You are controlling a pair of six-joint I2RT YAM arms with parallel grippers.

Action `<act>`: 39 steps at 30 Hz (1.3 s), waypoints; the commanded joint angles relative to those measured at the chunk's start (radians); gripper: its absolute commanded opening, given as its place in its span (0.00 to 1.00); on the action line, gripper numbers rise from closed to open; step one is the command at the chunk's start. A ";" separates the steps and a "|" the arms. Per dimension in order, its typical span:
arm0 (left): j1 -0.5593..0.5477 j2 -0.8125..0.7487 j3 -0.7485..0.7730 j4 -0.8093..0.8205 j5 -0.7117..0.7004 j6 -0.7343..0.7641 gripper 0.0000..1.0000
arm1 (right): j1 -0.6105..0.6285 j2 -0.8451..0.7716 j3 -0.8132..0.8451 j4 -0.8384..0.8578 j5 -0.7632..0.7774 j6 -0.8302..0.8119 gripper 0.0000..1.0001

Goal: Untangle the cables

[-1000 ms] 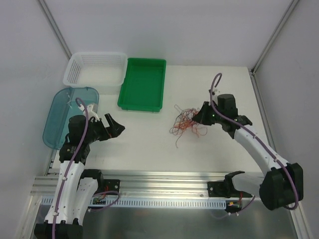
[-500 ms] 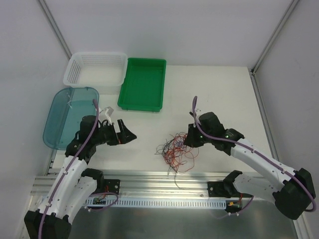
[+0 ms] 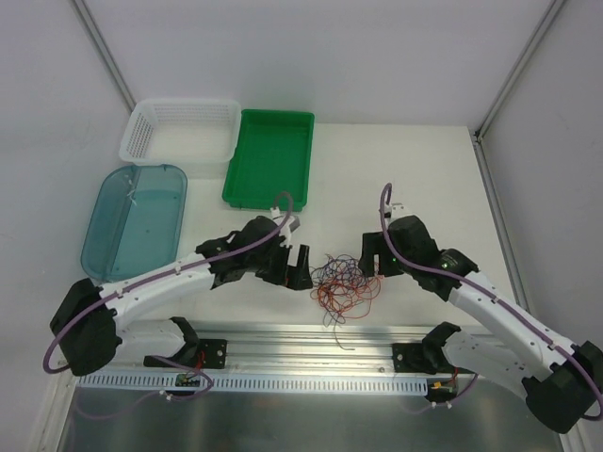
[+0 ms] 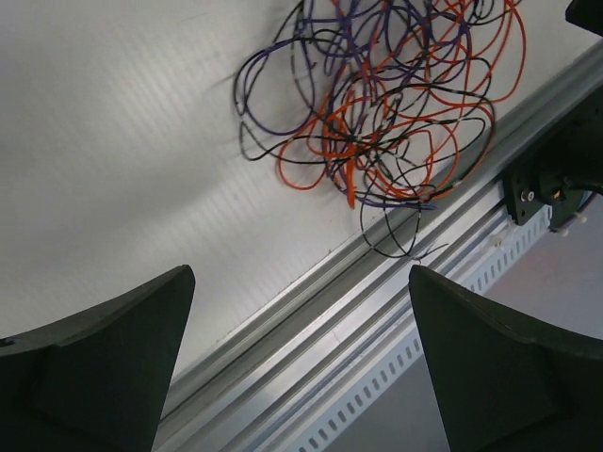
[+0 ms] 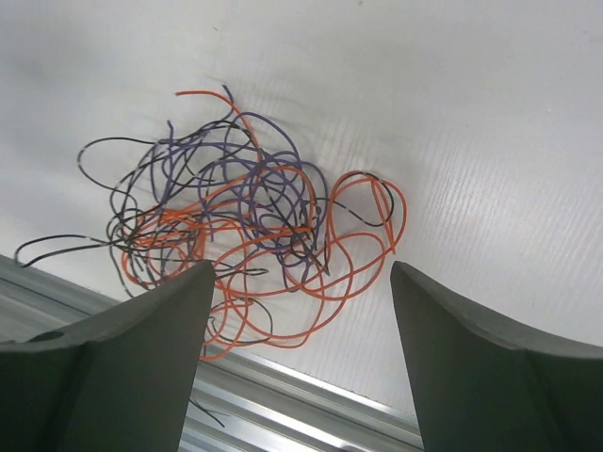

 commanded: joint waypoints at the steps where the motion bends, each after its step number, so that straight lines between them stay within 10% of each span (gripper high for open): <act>1: -0.089 0.098 0.133 0.072 -0.091 0.105 0.99 | 0.000 -0.067 0.003 -0.028 -0.039 -0.005 0.80; 13: -0.238 0.329 0.297 0.064 -0.243 0.297 0.80 | 0.001 -0.202 -0.076 -0.023 -0.095 0.044 0.81; 22: -0.284 0.312 0.354 0.017 -0.289 0.277 0.00 | 0.001 -0.062 -0.177 0.246 -0.211 0.162 0.85; 29: -0.284 0.143 0.398 -0.042 -0.303 0.215 0.00 | 0.001 0.133 -0.203 0.452 -0.268 0.230 0.85; 36: -0.271 0.021 0.475 -0.177 -0.407 0.156 0.00 | -0.020 0.209 -0.137 0.376 -0.205 0.222 0.06; 39: -0.193 -0.029 0.533 -0.290 -0.430 0.117 0.00 | -0.066 0.154 -0.120 0.265 -0.132 0.196 0.01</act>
